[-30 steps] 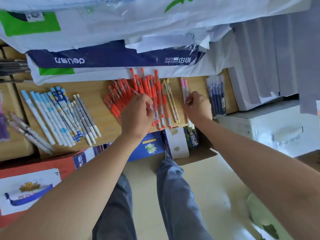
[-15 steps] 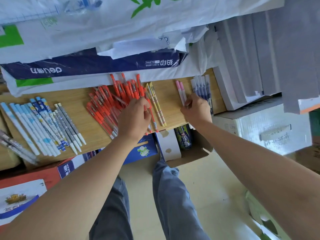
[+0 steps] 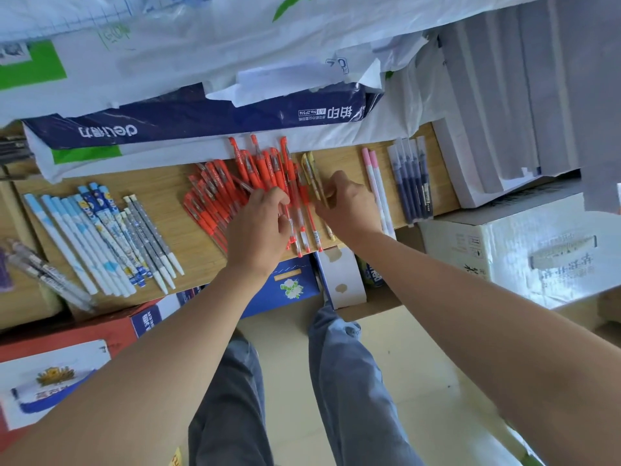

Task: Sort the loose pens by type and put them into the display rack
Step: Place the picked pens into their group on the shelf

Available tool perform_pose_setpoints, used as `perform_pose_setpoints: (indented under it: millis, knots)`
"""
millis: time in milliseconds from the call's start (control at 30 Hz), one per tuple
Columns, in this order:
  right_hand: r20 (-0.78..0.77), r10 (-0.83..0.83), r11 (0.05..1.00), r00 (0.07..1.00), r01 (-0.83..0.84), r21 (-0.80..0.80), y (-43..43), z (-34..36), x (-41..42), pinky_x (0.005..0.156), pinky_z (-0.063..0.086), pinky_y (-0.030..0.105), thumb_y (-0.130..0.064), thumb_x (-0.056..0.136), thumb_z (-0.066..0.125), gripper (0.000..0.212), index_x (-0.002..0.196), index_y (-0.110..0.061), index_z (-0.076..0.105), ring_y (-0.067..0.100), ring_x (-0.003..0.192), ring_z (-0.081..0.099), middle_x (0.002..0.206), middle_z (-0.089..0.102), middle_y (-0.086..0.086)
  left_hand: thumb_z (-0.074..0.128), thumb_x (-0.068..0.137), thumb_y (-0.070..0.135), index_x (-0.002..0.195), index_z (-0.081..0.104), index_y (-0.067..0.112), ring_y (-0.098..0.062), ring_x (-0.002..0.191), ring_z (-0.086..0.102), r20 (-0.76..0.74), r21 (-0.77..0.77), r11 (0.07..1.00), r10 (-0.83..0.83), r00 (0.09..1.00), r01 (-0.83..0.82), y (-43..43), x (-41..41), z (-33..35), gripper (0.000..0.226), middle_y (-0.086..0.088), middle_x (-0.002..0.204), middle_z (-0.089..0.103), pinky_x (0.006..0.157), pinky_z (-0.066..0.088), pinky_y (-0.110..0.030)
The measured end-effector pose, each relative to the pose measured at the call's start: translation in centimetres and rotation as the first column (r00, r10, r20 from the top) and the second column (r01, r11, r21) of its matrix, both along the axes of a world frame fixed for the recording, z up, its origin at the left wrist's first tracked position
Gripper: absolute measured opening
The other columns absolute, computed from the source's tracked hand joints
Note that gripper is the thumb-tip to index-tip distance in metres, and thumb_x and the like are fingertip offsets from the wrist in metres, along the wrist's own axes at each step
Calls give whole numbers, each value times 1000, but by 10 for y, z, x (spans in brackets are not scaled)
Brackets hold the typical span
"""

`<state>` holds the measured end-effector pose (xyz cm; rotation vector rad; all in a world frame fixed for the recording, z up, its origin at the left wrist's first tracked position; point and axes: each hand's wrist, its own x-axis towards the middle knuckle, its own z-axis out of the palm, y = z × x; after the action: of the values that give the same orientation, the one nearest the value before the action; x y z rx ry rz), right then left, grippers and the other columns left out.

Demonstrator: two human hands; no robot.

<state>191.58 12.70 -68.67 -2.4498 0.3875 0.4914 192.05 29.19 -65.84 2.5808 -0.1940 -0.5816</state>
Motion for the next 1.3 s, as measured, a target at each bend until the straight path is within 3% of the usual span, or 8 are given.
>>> perform_pose_setpoints:
  millis: [267, 467, 633, 700, 867, 933, 1133, 1300]
  knots:
    - [-43, -72, 994, 997, 68, -86, -41, 4, -12, 70, 57, 39, -22, 83, 70, 20, 94, -11, 58, 21, 76, 64, 84, 67, 3, 58, 89, 13, 121, 60, 21, -17, 72, 60, 12, 8, 999, -32, 999, 32, 0, -1, -3, 33, -1, 99, 57, 55, 50, -31]
    - [65, -4, 1000, 998, 3, 13, -20, 8, -6, 64, 56, 38, -15, 83, 67, 10, 89, -11, 60, 17, 67, 61, 75, 64, 1, 58, 89, 15, 99, 64, 19, -17, 72, 59, 87, -58, 998, 8, 996, -3, 8, 0, 3, 13, 1, 94, 58, 55, 47, -31]
    - [85, -65, 995, 994, 58, 85, 18, 7, 7, 67, 55, 36, -25, 91, 60, 17, 96, -10, 63, 16, 72, 62, 85, 67, 2, 56, 87, 21, 97, 57, 13, -24, 93, 54, 251, -12, 904, 417, 873, -428, 32, 6, 7, 13, -10, 107, 52, 64, 42, -32]
    - [67, -140, 988, 988, 135, 73, 26, 7, 12, 68, 53, 35, -33, 93, 57, 26, 101, -10, 62, 17, 76, 61, 89, 67, 2, 58, 87, 32, 110, 52, 8, -31, 110, 47, 187, 70, 805, 570, 800, -589, 42, 9, 4, 34, -16, 122, 45, 81, 45, -41]
    - [-15, -128, 991, 992, 128, 44, 38, 5, 17, 65, 42, 25, -27, 89, 65, 24, 103, -9, 59, 15, 77, 56, 92, 63, 2, 56, 84, 62, 146, 12, -5, -38, 142, 13, -294, 219, 591, 799, 525, -776, 50, 15, -4, 101, -25, 153, 12, 111, 26, -51]
    - [-27, -131, 990, 991, 132, 41, 37, 3, 16, 67, 44, 26, -20, 86, 68, 22, 102, -8, 57, 15, 78, 56, 92, 63, 3, 56, 85, 61, 146, 10, -9, -39, 144, 9, -335, 180, 638, 755, 564, -748, 50, 16, -8, 103, -27, 154, 10, 115, 20, -48]
    - [26, -152, 984, 988, 148, 99, 33, 7, 8, 64, 49, 26, -13, 80, 73, 24, 97, -11, 57, 16, 72, 58, 86, 62, 1, 67, 83, 47, 140, 28, -2, -39, 131, 36, -274, 46, 681, 712, 646, -731, 53, 14, -13, 84, -23, 144, 28, 104, 38, -47]
    - [183, -33, 989, 983, 7, 145, 63, 18, 28, 56, 47, 24, -34, 83, 70, 24, 91, -13, 61, 13, 62, 57, 72, 61, -1, 70, 81, 45, 137, 32, -2, -37, 127, 40, -262, 5, 691, 698, 666, -722, 58, 10, -12, 82, -21, 141, 32, 103, 39, -43]
